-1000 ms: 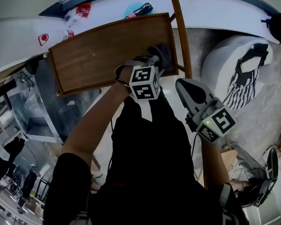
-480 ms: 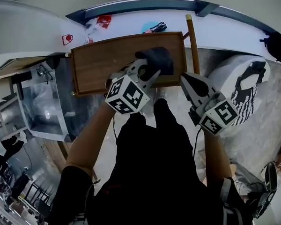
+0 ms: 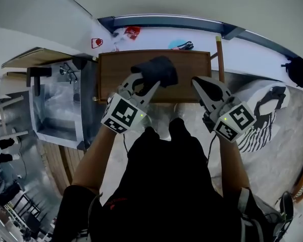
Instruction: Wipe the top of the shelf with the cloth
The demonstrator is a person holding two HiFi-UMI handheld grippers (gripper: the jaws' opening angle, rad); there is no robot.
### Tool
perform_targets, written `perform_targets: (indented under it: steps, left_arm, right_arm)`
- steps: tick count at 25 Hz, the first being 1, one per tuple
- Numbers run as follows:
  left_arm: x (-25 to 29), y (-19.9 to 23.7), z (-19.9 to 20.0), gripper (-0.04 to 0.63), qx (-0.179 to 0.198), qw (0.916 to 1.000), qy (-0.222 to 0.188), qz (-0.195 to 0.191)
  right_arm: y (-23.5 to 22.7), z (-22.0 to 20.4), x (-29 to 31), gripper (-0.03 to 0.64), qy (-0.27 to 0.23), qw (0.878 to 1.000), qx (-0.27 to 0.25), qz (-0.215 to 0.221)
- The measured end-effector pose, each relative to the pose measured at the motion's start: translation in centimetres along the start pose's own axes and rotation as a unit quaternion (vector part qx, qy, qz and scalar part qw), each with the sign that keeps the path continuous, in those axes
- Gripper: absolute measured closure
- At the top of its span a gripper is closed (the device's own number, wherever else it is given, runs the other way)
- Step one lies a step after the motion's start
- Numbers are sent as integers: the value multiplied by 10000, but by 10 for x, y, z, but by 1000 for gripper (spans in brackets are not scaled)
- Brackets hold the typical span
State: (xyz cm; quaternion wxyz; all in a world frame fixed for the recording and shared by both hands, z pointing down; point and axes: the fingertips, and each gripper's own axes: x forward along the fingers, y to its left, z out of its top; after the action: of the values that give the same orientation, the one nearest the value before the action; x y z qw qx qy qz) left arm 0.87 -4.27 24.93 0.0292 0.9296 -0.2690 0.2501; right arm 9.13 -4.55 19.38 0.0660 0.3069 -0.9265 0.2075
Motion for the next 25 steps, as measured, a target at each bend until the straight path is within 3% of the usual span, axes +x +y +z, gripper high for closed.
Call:
perform_targets:
  steps: [7,13,25]
  left_arm:
    - [-63,19,-44,560,-282,9982,272,463]
    - [-100,32,-61,560,-430,9957,256,775]
    - [-142,57,-34,560,-312,9920,-179,1211]
  right_arm:
    - [34,21,33,614,55,9992,-315,246]
    - [57,25,59,614,173,9977,-484,434]
    - [104,45,84,614,145,9938,-859,691]
